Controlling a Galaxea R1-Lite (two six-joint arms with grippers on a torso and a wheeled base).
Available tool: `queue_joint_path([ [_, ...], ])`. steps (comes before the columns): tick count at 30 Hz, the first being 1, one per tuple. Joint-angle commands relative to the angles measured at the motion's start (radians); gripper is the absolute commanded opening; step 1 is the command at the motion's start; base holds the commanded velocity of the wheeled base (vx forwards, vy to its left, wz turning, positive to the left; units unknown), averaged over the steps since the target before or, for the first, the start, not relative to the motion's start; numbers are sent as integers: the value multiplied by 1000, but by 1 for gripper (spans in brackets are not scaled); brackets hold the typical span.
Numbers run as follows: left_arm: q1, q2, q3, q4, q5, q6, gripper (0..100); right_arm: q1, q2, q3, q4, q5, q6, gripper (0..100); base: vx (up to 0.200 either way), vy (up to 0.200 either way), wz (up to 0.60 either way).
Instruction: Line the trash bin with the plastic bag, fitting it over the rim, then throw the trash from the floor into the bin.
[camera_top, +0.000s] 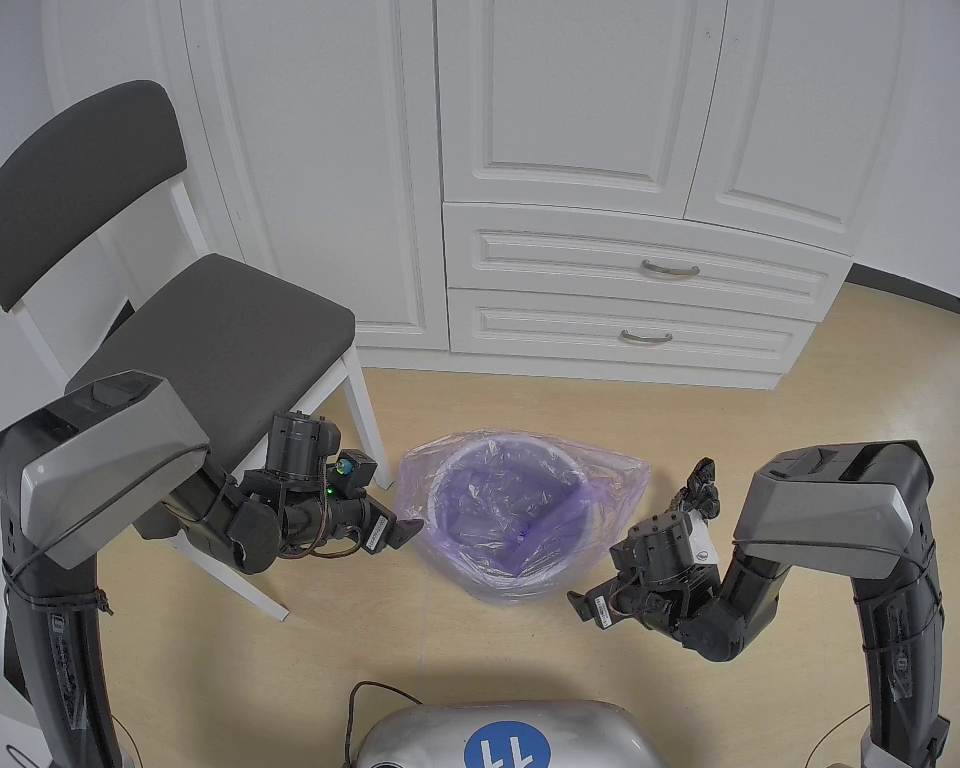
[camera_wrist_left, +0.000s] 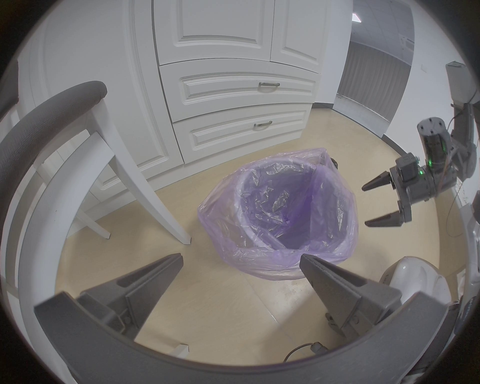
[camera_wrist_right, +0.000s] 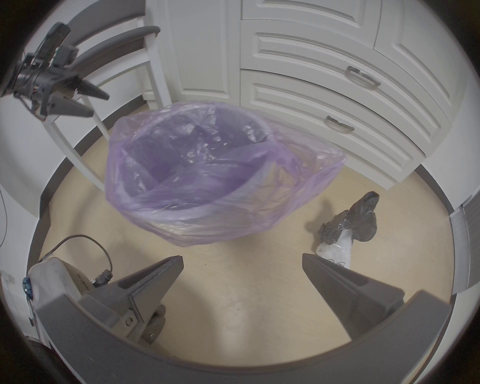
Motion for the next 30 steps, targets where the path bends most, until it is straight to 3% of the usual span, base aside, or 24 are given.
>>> queue_joint_path([
  [1, 1, -3, -1, 0, 0, 0, 100, 45, 36, -16, -12, 2, 14, 100, 0, 0, 0],
  [7, 1, -2, -4, 0, 0, 0, 100, 112, 106, -96, -110, 0, 157, 100, 0, 0, 0],
  [12, 1, -2, -6, 0, 0, 0, 100, 137, 144, -137, -175, 8, 183, 100, 0, 0, 0],
  [18, 1, -2, -7, 0, 0, 0, 100, 170, 189, -203, -245, 6, 294, 100, 0, 0, 0],
  [30, -1, 5, -11, -8, 0, -2, 100, 235, 247, -283, -391, 12, 421, 100, 0, 0, 0],
])
